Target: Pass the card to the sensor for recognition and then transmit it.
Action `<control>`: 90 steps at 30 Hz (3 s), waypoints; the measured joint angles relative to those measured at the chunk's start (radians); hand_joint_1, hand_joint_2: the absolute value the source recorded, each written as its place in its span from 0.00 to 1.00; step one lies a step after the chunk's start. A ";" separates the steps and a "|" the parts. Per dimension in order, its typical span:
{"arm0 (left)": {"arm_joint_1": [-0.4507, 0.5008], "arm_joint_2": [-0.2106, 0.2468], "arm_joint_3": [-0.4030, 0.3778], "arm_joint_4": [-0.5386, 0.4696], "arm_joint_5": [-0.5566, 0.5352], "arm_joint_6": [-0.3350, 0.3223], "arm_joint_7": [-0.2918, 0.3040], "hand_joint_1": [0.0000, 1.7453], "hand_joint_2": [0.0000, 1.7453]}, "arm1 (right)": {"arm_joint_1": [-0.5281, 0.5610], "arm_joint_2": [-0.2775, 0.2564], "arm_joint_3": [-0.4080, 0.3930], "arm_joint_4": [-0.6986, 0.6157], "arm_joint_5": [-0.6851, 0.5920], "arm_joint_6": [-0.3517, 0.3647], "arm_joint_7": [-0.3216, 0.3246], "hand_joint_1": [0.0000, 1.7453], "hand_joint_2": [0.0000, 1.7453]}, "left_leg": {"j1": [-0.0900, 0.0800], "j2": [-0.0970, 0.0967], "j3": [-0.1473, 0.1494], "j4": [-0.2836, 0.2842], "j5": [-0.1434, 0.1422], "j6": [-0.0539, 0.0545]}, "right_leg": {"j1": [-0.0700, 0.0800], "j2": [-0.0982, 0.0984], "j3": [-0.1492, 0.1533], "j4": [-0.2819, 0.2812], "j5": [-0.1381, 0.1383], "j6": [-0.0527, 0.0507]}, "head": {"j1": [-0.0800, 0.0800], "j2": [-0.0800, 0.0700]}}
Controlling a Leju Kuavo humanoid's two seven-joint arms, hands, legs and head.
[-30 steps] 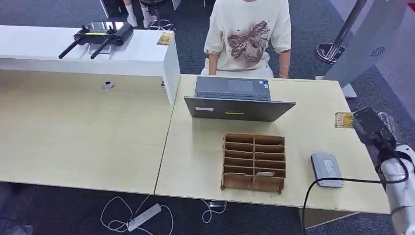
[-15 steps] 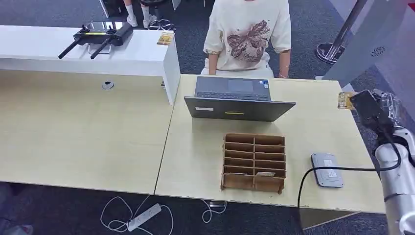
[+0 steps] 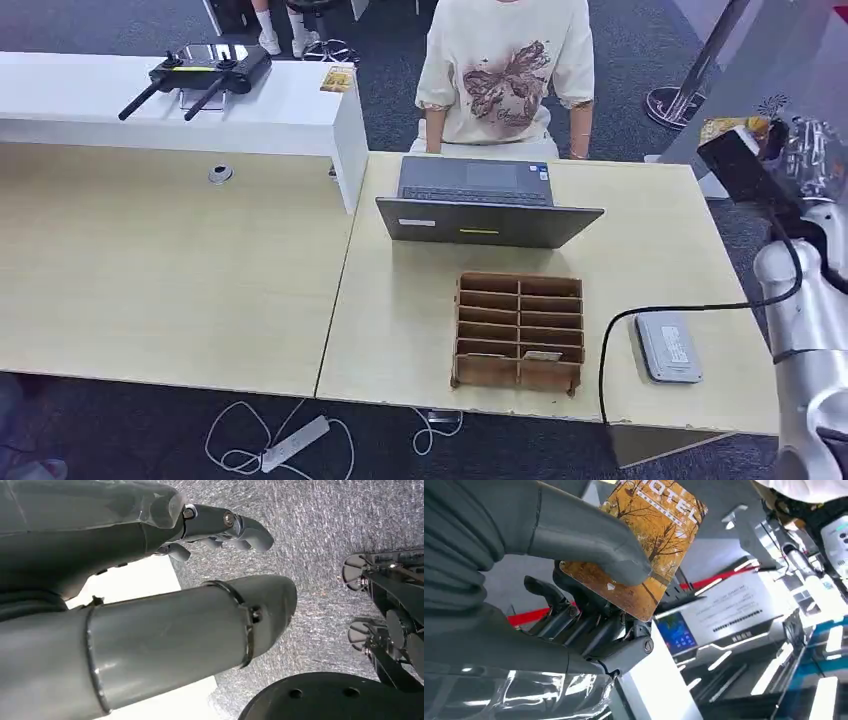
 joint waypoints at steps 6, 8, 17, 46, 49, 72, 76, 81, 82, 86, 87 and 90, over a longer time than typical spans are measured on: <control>-0.001 0.000 -0.003 0.000 0.005 0.000 0.000 0.00 0.00 | -0.046 0.046 0.058 -0.013 0.091 -0.046 0.035 1.00 1.00 | 0.000 0.000 0.000 0.000 0.000 0.000 | 0.000 0.000 0.000 0.000 0.000 0.000 | 0.000 0.000; -0.003 0.000 -0.004 0.000 0.005 -0.001 0.000 0.00 0.00 | -0.057 0.060 0.080 -0.013 0.127 -0.061 0.048 1.00 1.00 | 0.000 0.000 0.000 0.000 0.000 0.000 | 0.000 0.000 0.000 0.000 0.000 0.000 | 0.000 0.000; -0.005 0.001 -0.013 0.000 0.005 -0.006 0.003 0.00 0.00 | -0.108 0.118 0.167 -0.001 0.248 -0.102 0.079 1.00 1.00 | 0.000 0.000 0.000 0.000 0.000 -0.001 | 0.000 0.000 0.000 0.000 0.000 0.000 | 0.000 0.000; -0.005 0.015 -0.028 0.000 0.006 -0.022 0.006 0.00 0.00 | -0.240 0.246 0.318 0.161 0.402 -0.093 0.090 1.00 1.00 | 0.000 0.000 0.000 0.000 0.001 -0.001 | 0.000 0.000 0.000 0.001 0.000 0.000 | 0.000 0.000; -0.006 0.015 -0.029 0.000 0.006 -0.023 0.011 0.00 0.00 | -0.249 0.248 0.326 0.177 0.405 -0.095 0.087 1.00 1.00 | 0.000 0.000 0.000 0.000 0.001 -0.001 | 0.000 0.000 0.000 0.001 0.000 0.000 | 0.000 0.000; -0.006 0.026 -0.050 0.000 -0.004 -0.033 0.013 0.00 0.00 | -0.266 0.251 0.378 0.259 0.454 -0.090 0.087 1.00 1.00 | 0.001 0.000 0.000 0.000 0.001 -0.001 | 0.000 0.000 0.000 0.001 0.000 0.000 | 0.000 0.000; -0.006 0.026 -0.051 0.000 -0.004 -0.033 0.013 0.00 0.00 | -0.267 0.253 0.379 0.264 0.454 -0.089 0.087 1.00 1.00 | 0.001 0.000 0.000 0.000 0.001 -0.001 | 0.000 0.000 0.000 0.001 0.000 0.000 | 0.000 0.000; -0.006 0.026 -0.052 0.000 -0.005 -0.033 0.013 0.00 0.00 | -0.269 0.253 0.382 0.272 0.457 -0.091 0.091 0.94 1.00 | 0.001 0.000 0.000 0.000 0.001 -0.001 | 0.000 0.000 0.000 0.001 0.000 0.000 | 0.000 0.000; -0.006 0.026 -0.053 0.000 -0.008 -0.033 0.013 0.00 0.00 | -0.270 0.253 0.383 0.274 0.458 -0.092 0.091 0.25 1.00 | 0.001 0.000 0.000 0.000 0.001 -0.001 | 0.000 0.000 0.000 0.001 0.000 0.000 | 0.000 0.000; -0.006 0.028 -0.054 -0.001 -0.010 -0.033 0.013 0.00 0.00 | -0.271 0.253 0.386 0.282 0.459 -0.106 0.093 0.00 1.00 | 0.000 0.000 0.001 0.000 0.001 -0.001 | 0.000 0.000 0.000 0.001 0.000 0.000 | 0.000 0.000; -0.006 0.029 -0.054 -0.001 -0.011 -0.033 0.013 0.00 0.00 | -0.271 0.253 0.386 0.283 0.460 -0.112 0.093 0.00 1.00 | 0.000 0.000 0.001 0.000 0.001 -0.001 | 0.000 0.000 0.000 0.001 0.000 0.000 | 0.000 0.000; -0.006 0.030 -0.055 -0.001 -0.011 -0.033 0.013 0.00 0.00 | -0.270 0.253 0.387 0.287 0.461 -0.126 0.098 0.00 1.00 | 0.000 0.000 0.001 0.001 0.001 -0.001 | 0.000 0.000 0.000 0.001 0.000 0.000 | 0.000 0.000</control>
